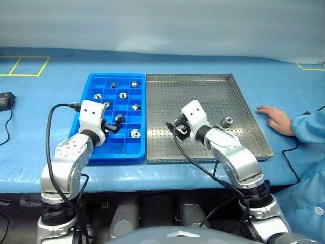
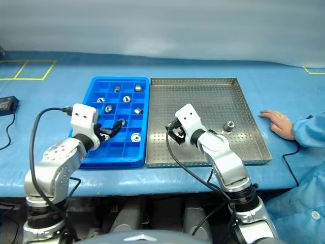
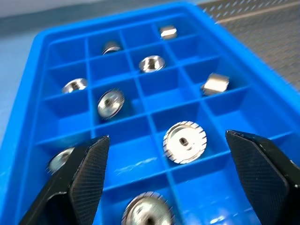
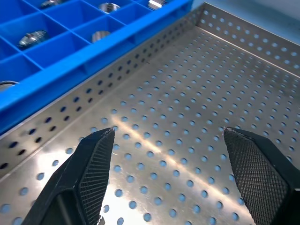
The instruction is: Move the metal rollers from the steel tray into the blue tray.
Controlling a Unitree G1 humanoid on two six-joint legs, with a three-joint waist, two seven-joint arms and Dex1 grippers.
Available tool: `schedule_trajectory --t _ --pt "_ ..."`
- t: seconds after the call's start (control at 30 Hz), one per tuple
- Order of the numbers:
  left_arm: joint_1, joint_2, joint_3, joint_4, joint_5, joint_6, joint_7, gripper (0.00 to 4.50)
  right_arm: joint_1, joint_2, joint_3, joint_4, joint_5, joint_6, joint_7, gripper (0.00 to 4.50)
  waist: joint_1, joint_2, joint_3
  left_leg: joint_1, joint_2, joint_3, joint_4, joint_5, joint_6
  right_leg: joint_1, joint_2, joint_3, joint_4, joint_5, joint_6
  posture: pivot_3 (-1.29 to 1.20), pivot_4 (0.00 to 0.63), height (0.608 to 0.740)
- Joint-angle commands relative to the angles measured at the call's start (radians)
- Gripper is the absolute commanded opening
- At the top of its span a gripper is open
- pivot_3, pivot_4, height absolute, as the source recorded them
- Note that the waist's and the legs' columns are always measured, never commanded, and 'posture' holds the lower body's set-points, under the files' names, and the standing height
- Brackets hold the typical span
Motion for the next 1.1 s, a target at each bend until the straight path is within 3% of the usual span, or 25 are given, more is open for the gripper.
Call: schedule_trajectory --t 0.03,0.23,0.53,0.8,1.1 --pt "0.001 0.009 -0.095 -0.067 -0.085 -0.101 -0.129 4.34 -0.030 0.007 -0.072 0.023 -0.059 0.050 -0.103 3.90 -0.001 0.000 0.000 0.000 0.000 0.000 0.000 0.000 0.000 0.000 0.000 0.000 0.000 0.000 0.000 -0.01 0.150 0.740" --pt "0.008 0.028 -0.216 0.014 -0.068 -0.198 -0.184 4.34 -0.041 0.058 -0.174 0.037 -0.079 0.113 -0.207 3.90 -0.022 0.000 0.000 0.000 0.000 0.000 -0.001 0.000 0.000 -0.001 0.001 0.000 0.000 0.000 0.000 -0.04 0.150 0.740" --pt "-0.004 0.012 -0.273 0.091 -0.041 -0.220 -0.146 4.34 -0.094 0.130 -0.289 0.161 -0.142 0.063 -0.388 3.90 -0.043 0.000 0.000 0.000 0.000 0.001 0.001 0.000 0.000 0.000 0.001 0.000 0.000 -0.002 0.004 -0.07 0.150 0.740" --pt "0.003 0.009 -0.273 0.079 -0.051 -0.218 -0.144 4.34 -0.119 0.216 -0.390 0.263 -0.129 0.031 -0.480 3.90 -0.051 0.001 0.000 0.000 0.001 0.001 0.000 0.000 0.001 0.000 0.002 0.000 0.000 -0.002 0.004 -0.06 0.150 0.740" --pt "0.011 0.013 -0.275 0.080 -0.044 -0.221 -0.133 4.34 -0.116 0.275 -0.420 0.298 -0.106 0.044 -0.502 3.90 -0.052 0.001 0.000 0.000 0.001 0.001 0.000 0.000 0.001 0.000 0.002 0.001 0.000 -0.002 0.004 -0.05 0.150 0.740"
